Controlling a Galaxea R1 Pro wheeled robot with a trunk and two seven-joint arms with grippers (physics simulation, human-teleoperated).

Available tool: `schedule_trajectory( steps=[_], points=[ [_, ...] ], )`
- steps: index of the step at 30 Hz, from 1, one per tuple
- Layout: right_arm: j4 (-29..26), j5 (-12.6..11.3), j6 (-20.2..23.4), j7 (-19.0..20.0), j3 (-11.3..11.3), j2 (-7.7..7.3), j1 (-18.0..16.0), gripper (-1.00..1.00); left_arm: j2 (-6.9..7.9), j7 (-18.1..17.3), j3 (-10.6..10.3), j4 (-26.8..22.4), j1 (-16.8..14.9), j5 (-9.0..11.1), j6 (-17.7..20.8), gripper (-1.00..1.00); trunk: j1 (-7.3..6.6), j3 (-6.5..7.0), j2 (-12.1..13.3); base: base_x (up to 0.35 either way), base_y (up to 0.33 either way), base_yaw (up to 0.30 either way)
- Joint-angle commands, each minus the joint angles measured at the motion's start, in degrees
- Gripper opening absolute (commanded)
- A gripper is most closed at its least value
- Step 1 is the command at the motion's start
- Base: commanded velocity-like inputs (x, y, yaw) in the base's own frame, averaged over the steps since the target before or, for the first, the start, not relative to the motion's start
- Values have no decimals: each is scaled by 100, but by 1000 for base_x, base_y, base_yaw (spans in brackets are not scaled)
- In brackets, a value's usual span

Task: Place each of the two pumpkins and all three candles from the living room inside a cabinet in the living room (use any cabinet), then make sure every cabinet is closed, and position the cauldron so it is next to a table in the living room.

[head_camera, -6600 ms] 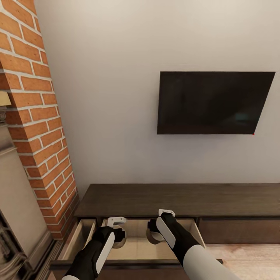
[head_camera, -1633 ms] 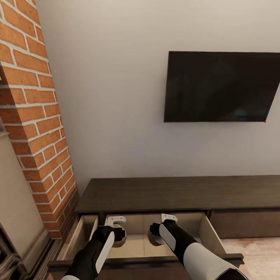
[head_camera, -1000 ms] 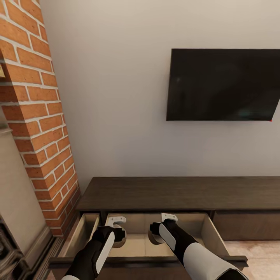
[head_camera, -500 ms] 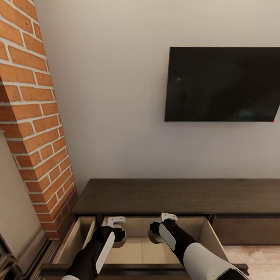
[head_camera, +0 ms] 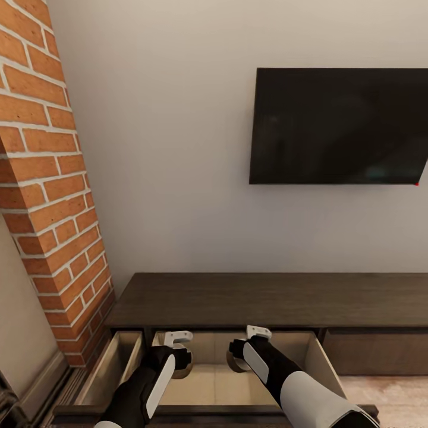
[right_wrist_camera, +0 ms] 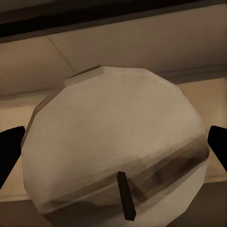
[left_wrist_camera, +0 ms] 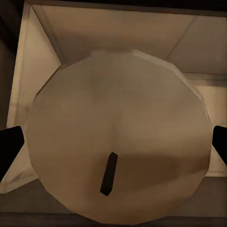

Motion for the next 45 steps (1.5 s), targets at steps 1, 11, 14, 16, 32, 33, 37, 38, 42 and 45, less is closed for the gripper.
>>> schedule_trajectory(
  steps=[1, 11, 14, 16, 32, 33, 37, 38, 42, 45],
  points=[
    [-1, 3, -1, 5, 1, 0, -1, -100, 0, 0, -1, 0, -1, -3, -1, -100, 22, -18, -42, 0, 0, 0],
    [-14, 2, 19, 14, -1, 0, -1, -100, 0, 0, -1, 0, -1, -3, -4, -100, 242, -198, -443, 0, 0, 0],
    [-41, 2, 20, 20, 0, 0, -1, -100, 0, 0, 2, 0, -1, -3, -4, -100, 308, -251, -563, 0, 0, 0],
    [-48, 2, 18, 21, 0, 0, -1, -100, 0, 0, 6, 0, -1, -3, -4, -100, 352, -287, -643, 0, 0, 0],
    [-55, -5, 492, -31, -17, 0, -111, -100, 0, 3, 5, -45, -1, -3, 36, -100, 506, -413, -924, 0, 0, 0],
    [-54, -3, 501, -34, -17, 0, -116, -100, 0, 2, 3, -48, -1, -3, 34, -100, 506, -413, -924, 0, 0, 0],
    [-59, 1, 512, -31, -17, 0, -123, -100, 0, 0, 2, -51, -1, -3, 8, -100, 572, -467, -1044, 0, 0, 0],
    [-57, 2, 512, -31, -17, 0, -123, -100, 0, 0, 3, -52, -1, -3, 1, -100, 594, -485, -1085, 0, 0, 0],
    [-60, 8, 505, -32, -11, 0, -124, -100, 0, 2, 2, -43, -1, -3, -121, -100, 681, -557, -1245, 0, 0, 0],
    [-62, 10, 496, -35, -9, 0, -124, -100, 0, 6, 0, -10, -1, -8, -311, -100, 747, -610, -1365, 0, 0, 0]
  ],
)
